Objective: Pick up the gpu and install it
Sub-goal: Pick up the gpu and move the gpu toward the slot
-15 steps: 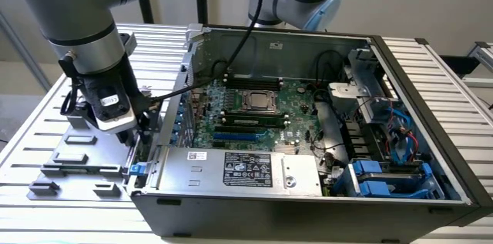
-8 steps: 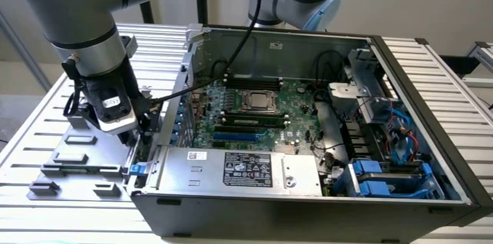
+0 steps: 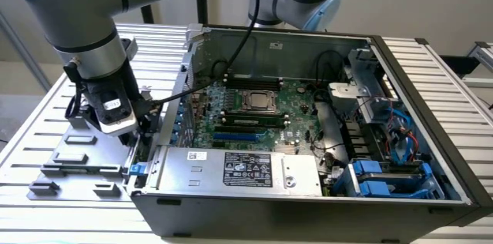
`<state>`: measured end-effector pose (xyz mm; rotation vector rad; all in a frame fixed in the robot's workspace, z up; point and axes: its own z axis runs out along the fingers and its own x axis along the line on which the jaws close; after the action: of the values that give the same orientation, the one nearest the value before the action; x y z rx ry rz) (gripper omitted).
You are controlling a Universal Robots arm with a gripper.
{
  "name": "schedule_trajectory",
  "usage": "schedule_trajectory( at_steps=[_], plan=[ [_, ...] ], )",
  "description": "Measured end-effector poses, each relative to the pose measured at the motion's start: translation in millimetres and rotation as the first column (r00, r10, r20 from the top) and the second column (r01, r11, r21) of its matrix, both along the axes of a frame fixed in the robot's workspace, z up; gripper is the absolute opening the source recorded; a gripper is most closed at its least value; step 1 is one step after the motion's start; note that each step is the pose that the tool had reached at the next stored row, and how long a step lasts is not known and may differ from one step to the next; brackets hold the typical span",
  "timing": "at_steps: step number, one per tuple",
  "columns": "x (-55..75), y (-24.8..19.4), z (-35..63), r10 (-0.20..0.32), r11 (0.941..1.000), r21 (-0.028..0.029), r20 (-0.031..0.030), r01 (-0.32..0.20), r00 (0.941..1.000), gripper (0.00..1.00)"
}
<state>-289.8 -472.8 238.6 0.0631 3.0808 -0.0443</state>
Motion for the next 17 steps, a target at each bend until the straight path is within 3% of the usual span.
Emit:
schedule_trajectory(
  at_steps=[13,16,17],
  plan=[
    [1.6,0.6,-1.1,0.0,1.0,-0.0001,0.0,0.0,1.0,0.48],
    [1.7,0.6,-1.2,0.0,1.0,0.0,0.0001,0.0,1.0,0.4],
    [1.7,0.6,-1.2,0.0,1.0,0.0,0.0,0.0,1.0,0.33]
  ],
)
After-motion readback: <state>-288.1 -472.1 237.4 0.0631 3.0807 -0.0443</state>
